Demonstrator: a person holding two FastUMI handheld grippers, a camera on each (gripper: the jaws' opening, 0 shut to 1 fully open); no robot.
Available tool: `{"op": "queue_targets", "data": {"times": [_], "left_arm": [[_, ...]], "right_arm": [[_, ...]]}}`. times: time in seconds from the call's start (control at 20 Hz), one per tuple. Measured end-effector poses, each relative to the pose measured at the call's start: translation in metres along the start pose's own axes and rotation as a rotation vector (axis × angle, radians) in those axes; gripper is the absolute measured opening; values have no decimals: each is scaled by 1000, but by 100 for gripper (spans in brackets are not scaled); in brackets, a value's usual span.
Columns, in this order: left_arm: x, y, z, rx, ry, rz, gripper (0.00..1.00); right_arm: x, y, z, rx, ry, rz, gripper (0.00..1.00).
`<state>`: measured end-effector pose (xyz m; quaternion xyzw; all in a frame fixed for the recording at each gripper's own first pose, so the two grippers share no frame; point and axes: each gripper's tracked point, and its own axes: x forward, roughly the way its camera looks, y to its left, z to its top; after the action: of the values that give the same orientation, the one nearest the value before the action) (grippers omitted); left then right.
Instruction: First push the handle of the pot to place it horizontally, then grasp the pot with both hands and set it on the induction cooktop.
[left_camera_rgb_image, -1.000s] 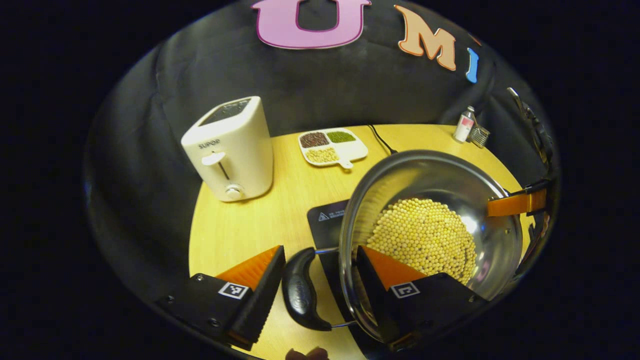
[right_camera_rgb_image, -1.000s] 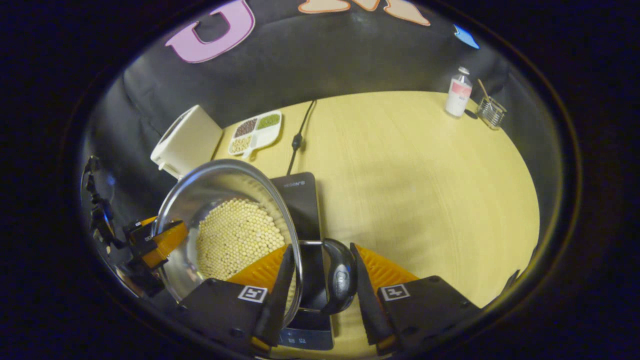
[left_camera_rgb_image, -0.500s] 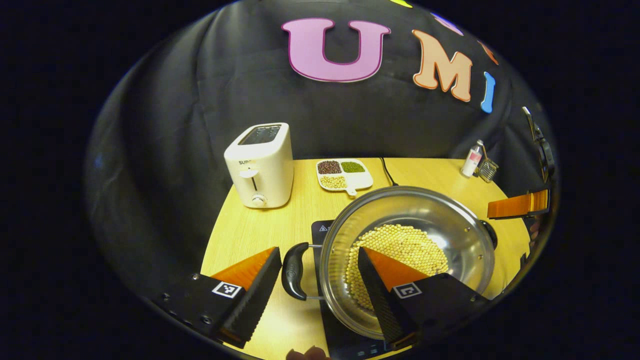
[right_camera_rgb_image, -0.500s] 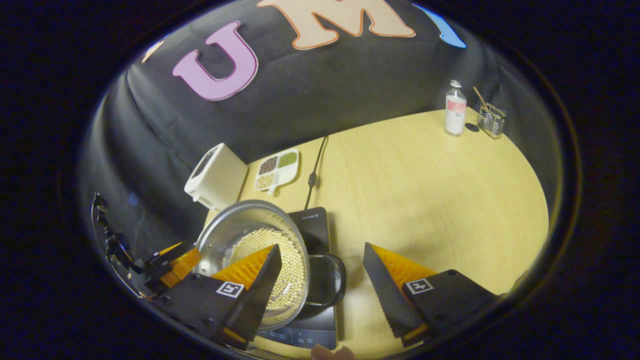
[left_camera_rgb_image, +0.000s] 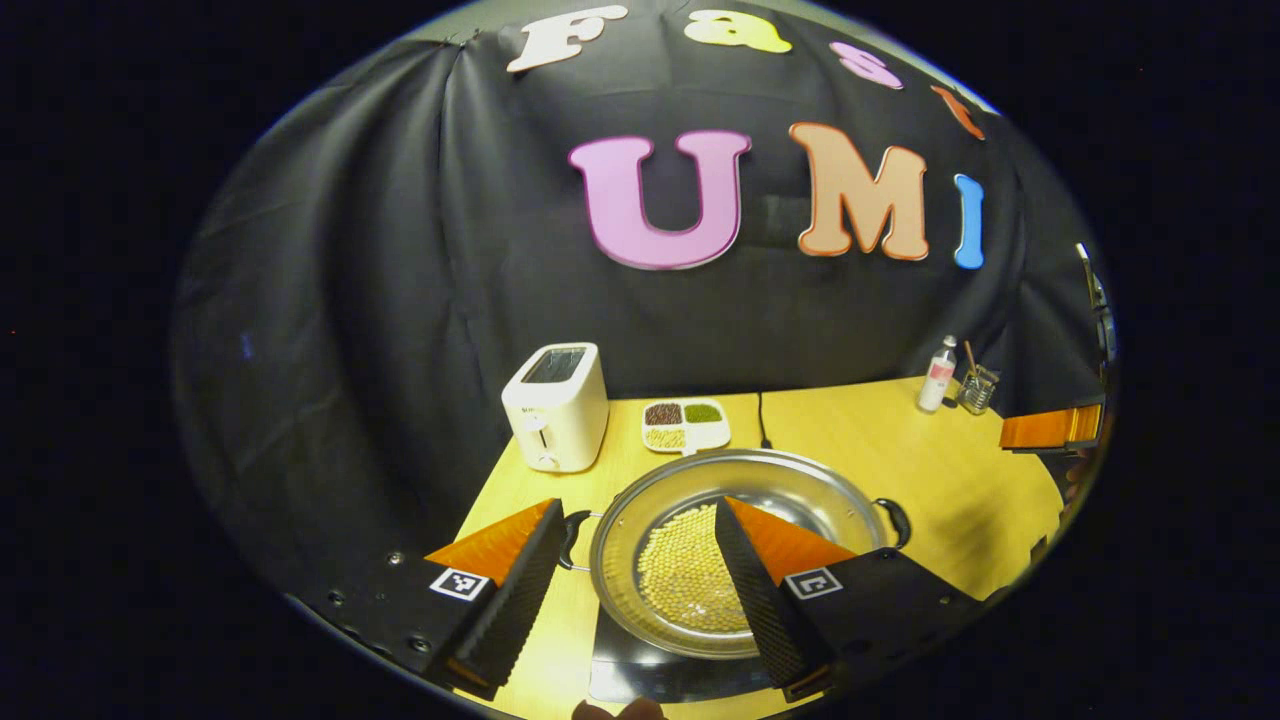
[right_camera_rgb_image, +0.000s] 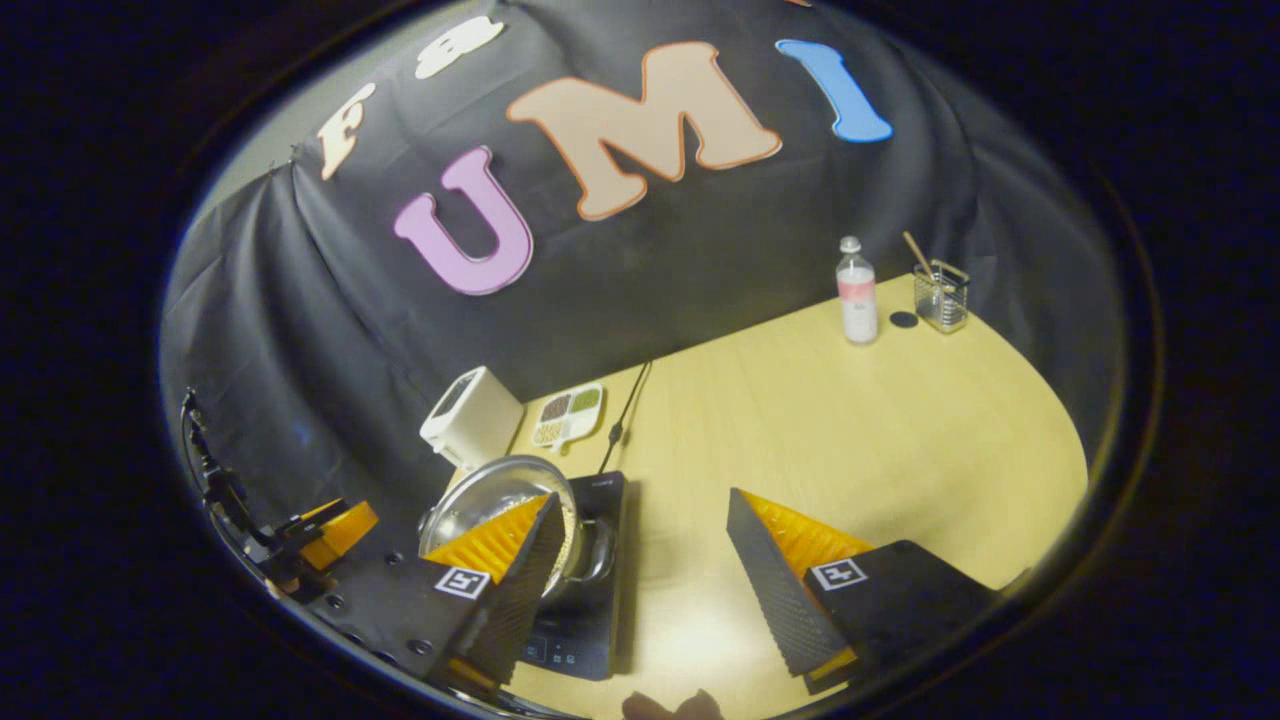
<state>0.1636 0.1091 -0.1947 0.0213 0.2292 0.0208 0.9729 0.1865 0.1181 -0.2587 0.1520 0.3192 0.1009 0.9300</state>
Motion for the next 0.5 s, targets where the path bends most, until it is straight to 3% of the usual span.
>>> {"op": "queue_targets", "data": {"times": [0.2, 0.25, 0.5], "left_arm": [[-59, -34, 35, -106, -114, 31, 89], [-71, -38, 40, -115, -128, 38, 89], [-107, -70, 88, -74, -257, 14, 89]], "right_arm": [[-45, -8, 40, -70, -218, 46, 100], [-56, -9, 50, -96, -260, 50, 92], [-108, -19, 81, -202, -397, 2, 92]]}}
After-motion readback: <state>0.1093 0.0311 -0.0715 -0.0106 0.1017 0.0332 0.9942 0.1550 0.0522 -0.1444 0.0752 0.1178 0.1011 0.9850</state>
